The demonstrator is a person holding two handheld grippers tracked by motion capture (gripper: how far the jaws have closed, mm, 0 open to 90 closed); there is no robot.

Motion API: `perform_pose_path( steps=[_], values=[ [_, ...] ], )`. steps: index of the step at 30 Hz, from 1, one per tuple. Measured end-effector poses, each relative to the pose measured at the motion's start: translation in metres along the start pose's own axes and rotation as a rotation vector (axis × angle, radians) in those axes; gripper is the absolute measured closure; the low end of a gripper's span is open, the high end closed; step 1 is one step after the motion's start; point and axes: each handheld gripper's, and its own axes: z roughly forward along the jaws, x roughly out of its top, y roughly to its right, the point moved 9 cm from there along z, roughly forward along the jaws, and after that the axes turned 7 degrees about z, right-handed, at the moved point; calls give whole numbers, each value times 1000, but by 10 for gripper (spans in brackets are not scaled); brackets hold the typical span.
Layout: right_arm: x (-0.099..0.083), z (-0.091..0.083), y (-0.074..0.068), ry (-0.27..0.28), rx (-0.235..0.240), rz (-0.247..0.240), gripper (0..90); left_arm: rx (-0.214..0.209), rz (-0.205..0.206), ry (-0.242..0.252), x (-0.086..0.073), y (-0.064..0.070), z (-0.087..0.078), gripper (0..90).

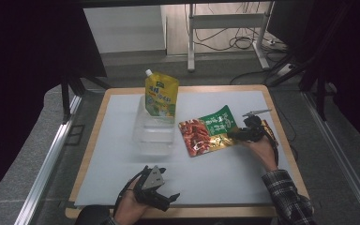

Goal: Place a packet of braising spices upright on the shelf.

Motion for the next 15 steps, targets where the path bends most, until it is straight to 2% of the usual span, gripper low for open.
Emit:
perform_pose_path(
  steps=[1,3,4,8,11,12,15],
  values=[
    [0,0,0,0,0,0,577,0,0,0,0,0,0,35],
    [1,1,2,6,-31,-10,701,0,1,-1,0,0,0,35],
    [1,1,3,8,-36,-10,724,0,2,-1,0,0,0,35],
    [2,3,6,13,-68,13,789,0,1,-1,0,0,0,35],
    [1,4,6,-6,-74,15,840,-1,3,-2,0,0,0,35],
    [0,4,5,-13,-85,7,884,-1,4,-3,0,1,1,35],
    [1,4,4,-12,-82,9,888,-2,6,-5,0,1,1,35]
  ],
)
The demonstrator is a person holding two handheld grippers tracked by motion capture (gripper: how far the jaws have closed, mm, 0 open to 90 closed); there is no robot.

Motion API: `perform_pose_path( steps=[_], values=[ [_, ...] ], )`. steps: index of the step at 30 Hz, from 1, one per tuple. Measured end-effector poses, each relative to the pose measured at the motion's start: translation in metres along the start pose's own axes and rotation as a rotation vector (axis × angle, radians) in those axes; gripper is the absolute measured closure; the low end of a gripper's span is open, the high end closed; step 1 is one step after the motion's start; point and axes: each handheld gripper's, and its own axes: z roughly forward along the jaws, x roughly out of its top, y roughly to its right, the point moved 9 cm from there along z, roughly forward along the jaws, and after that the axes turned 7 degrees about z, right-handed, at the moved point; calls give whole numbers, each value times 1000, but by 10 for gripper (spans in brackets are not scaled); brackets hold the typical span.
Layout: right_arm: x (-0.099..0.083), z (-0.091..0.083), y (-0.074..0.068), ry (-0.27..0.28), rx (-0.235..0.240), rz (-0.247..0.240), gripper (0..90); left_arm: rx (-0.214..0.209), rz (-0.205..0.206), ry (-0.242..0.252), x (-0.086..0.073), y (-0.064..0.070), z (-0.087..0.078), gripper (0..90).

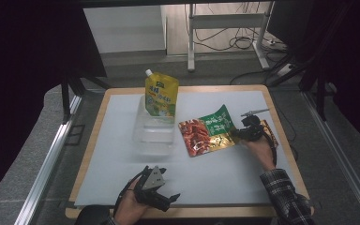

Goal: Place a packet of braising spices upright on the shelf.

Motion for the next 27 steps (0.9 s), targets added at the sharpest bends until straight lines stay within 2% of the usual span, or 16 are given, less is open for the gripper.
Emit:
perform_pose_path(
  steps=[5,13,18,23,27],
  values=[
    [5,-5,-4,24,-12,-25,891,0,3,-2,0,0,0,36],
    [12,-16,-10,62,35,-17,890,2,6,-6,0,1,1,36],
    [17,-22,-14,75,48,-32,890,4,5,-5,0,0,0,36],
    [27,-33,-25,106,59,-60,890,4,6,-7,-1,0,1,36],
    [33,-39,-30,119,70,-64,890,6,6,-7,-1,0,1,36]
  ],
)
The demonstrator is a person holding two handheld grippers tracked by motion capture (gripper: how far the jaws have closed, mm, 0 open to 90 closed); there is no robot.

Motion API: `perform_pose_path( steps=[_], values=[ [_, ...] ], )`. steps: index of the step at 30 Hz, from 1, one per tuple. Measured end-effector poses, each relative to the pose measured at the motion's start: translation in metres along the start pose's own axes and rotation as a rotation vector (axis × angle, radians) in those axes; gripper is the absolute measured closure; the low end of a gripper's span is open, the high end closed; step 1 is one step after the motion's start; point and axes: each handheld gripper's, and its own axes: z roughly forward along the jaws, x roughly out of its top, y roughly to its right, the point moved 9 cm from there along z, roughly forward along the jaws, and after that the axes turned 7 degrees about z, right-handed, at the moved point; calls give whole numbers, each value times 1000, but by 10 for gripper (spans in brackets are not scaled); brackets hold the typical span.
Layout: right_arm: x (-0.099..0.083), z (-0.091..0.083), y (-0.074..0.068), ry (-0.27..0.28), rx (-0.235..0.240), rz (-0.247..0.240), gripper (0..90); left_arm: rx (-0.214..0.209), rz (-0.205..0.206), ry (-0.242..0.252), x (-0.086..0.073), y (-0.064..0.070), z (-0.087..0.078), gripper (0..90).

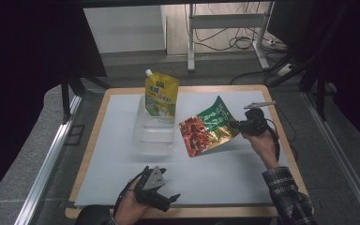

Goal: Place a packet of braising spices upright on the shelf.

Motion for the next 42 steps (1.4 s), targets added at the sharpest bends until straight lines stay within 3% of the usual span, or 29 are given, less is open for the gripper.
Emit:
perform_pose_path(
  steps=[8,23,42],
  values=[
    [24,-11,-20,30,33,-38,890,3,4,-3,0,-1,0,36],
    [63,-19,-55,21,56,-132,892,4,-1,7,0,-2,-2,36],
    [92,-37,-86,23,38,-254,893,8,-1,10,1,-2,-2,37]
  ],
)
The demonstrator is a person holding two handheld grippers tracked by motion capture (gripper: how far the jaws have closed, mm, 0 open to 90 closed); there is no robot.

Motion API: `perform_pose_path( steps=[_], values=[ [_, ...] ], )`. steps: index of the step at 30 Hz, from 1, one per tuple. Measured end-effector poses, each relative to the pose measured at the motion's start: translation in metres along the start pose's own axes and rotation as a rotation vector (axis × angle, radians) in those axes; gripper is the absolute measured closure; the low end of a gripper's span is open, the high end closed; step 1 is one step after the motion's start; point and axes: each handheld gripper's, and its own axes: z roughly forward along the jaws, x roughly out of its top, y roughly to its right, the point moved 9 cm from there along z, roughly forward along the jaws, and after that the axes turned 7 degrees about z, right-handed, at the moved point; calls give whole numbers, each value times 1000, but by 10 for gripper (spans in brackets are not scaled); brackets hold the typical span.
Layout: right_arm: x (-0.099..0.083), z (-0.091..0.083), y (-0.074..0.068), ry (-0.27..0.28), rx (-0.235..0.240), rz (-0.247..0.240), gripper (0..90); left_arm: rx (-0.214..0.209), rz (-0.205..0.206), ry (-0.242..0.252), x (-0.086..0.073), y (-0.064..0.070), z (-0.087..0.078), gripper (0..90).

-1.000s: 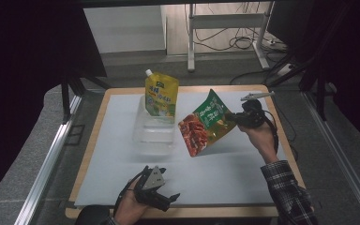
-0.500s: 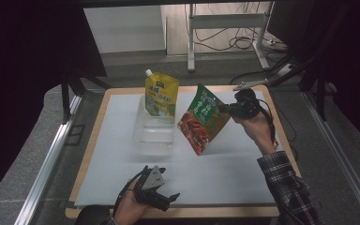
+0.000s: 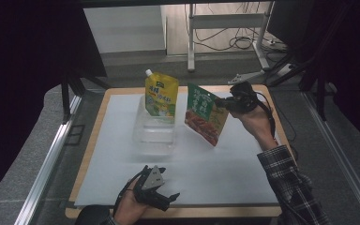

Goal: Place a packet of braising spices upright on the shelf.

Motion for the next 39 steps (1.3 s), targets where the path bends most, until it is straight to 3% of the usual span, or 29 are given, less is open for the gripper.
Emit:
perform_pose_path(
  steps=[13,28,39],
  values=[
    [14,-18,-7,9,-13,-49,894,4,-3,3,0,0,1,36],
    [35,-23,-38,19,75,-99,893,4,-5,4,1,0,0,36],
    [48,-16,-51,24,131,-104,893,0,-32,26,2,-3,-2,16]
  ],
)
